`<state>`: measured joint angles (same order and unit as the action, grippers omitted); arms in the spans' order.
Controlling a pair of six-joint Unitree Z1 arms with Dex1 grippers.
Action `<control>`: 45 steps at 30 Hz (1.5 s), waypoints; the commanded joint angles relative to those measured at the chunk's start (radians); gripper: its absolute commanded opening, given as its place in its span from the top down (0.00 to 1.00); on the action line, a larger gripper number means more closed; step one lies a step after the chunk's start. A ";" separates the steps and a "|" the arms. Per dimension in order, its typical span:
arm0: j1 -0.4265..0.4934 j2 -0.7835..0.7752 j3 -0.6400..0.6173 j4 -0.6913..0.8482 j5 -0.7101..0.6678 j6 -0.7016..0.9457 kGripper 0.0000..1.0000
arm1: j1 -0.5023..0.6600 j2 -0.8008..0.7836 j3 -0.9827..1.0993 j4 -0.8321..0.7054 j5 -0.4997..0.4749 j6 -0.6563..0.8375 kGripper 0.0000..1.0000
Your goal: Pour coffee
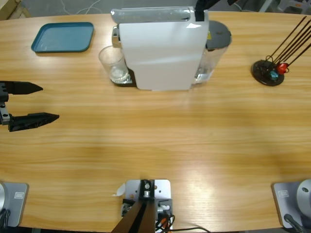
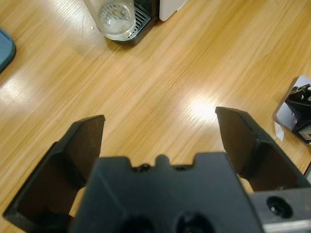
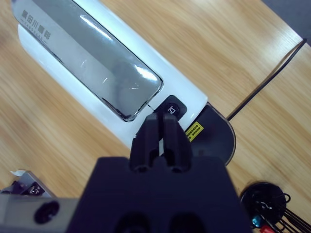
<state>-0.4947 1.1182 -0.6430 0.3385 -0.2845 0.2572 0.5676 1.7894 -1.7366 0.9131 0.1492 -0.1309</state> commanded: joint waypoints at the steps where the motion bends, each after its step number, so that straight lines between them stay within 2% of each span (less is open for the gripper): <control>1: 0.002 0.026 0.039 -0.006 0.014 -0.014 0.00 | -0.012 0.060 0.003 0.001 -0.014 -0.010 1.00; 11: 0.002 0.028 0.040 -0.007 0.013 -0.013 0.00 | -0.018 0.056 -0.016 0.007 -0.025 -0.014 1.00; 23: 0.002 0.030 0.047 -0.016 0.013 -0.014 0.00 | -0.014 0.094 0.086 0.004 -0.016 0.002 1.00; 28: 0.002 0.032 0.047 -0.020 0.013 -0.014 0.00 | -0.013 0.041 0.009 0.015 -0.014 -0.021 1.00; 29: 0.002 0.034 0.047 -0.021 0.013 -0.014 0.00 | -0.005 0.018 -0.035 0.035 -0.018 -0.037 0.48; 30: 0.002 0.036 0.046 -0.023 0.013 -0.015 0.00 | 0.009 -0.013 -0.086 0.056 -0.013 -0.053 0.01; 37: 0.002 0.035 0.048 -0.029 0.009 -0.015 0.00 | 0.051 -0.109 -0.069 0.069 -0.023 -0.048 0.00; 45: 0.002 0.022 0.050 -0.027 0.007 -0.015 0.00 | 0.051 -0.081 -0.043 0.069 -0.028 -0.029 0.00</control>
<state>-0.4947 1.1261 -0.6270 0.3195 -0.2845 0.2572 0.6086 1.6972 -1.8248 0.9702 0.1366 -0.1704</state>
